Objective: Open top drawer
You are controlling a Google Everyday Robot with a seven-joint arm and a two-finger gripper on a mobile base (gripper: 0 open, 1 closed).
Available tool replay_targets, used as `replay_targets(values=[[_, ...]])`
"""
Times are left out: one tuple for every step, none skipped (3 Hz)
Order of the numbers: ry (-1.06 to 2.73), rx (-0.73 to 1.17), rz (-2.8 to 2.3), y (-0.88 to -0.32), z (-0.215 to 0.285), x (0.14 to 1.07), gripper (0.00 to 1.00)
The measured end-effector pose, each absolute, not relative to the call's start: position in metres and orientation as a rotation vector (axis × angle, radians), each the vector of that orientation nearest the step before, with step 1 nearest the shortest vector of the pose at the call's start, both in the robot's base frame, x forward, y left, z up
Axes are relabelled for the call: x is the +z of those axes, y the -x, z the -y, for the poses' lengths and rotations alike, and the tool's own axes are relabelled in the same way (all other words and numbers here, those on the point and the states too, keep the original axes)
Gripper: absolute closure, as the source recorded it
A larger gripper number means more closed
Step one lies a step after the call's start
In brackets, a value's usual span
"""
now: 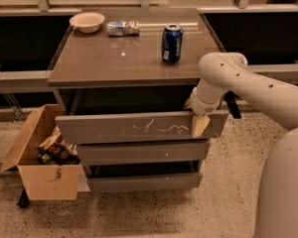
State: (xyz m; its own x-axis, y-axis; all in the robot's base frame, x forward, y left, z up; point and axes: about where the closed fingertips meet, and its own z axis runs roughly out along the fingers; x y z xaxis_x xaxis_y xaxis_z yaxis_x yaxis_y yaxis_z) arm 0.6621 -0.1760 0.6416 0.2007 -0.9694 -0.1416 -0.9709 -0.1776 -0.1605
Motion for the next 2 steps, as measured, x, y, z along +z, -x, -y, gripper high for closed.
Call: replay_targets(values=[[2.267, 0.020, -1.859, -0.6600, 0.1753, 0.6406, 0.00], [2.298, 0.056, -1.853, -0.6526, 0.1728, 0.6371, 0.00]])
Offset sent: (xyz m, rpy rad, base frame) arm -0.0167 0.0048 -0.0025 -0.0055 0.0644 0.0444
